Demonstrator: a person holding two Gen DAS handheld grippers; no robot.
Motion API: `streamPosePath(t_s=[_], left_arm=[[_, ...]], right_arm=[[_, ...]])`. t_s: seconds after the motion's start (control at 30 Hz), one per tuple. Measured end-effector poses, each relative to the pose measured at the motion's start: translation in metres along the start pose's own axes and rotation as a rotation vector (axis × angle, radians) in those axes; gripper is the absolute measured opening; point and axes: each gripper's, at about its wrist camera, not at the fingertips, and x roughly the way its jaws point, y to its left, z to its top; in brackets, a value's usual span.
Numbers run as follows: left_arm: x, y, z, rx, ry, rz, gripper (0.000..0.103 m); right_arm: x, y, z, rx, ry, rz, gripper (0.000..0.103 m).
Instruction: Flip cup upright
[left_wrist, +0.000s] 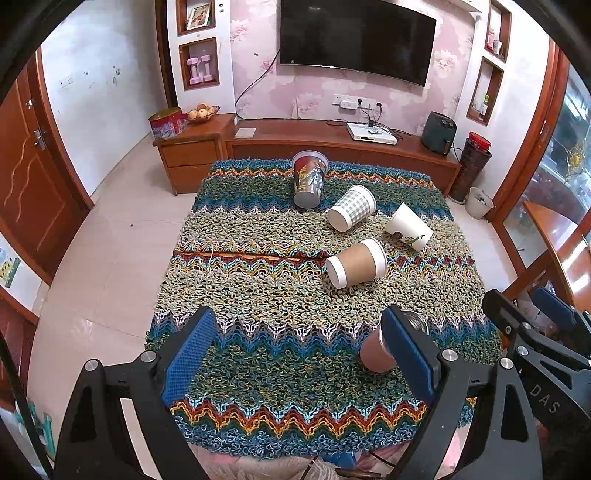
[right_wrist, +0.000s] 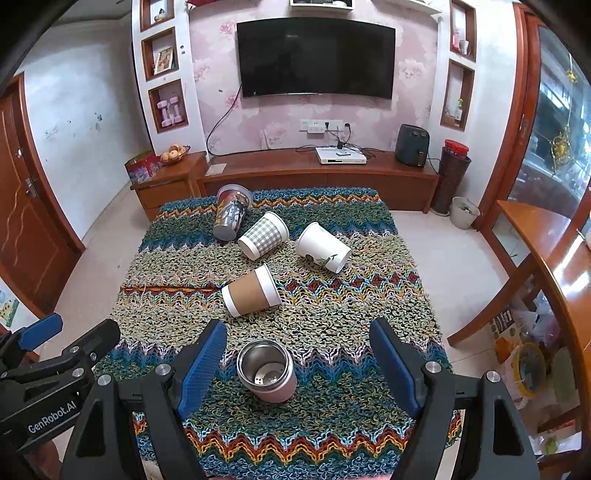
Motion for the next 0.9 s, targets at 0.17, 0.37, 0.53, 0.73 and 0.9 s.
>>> streamPosePath(t_s=[0.17, 0.37, 0.53, 0.73, 0.9], left_arm=[[0.0020, -0.0020, 0.0002, 0.005, 0.010, 0.002, 0.092], [0.0026, -0.0024, -0.0003, 0.007, 0.011, 0.006, 0.092], [0.0037, -0.0029, -0.0007, 0.011, 0.014, 0.010, 0.092], [0.0041, -0.0036, -0.0016, 0.014, 0.014, 0.015, 0.092], [0.0051, -0.0025, -0.0024, 0.015, 0.016, 0.027, 0.092]], right_arm=[[0.0022, -0.0010, -0.0010, 0.007, 0.007, 0.001, 0.080], [0.0039, -0.0022, -0.0005, 0.007, 0.006, 0.002, 0.080], [0.0037, -0.0022, -0.0002, 0.007, 0.005, 0.002, 0.080], [0.0057, -0.0034, -0.0011, 0.011, 0.009, 0.000, 0.080], [0.0076, -0.0022, -0.0023, 0.011, 0.012, 0.002, 0.080]])
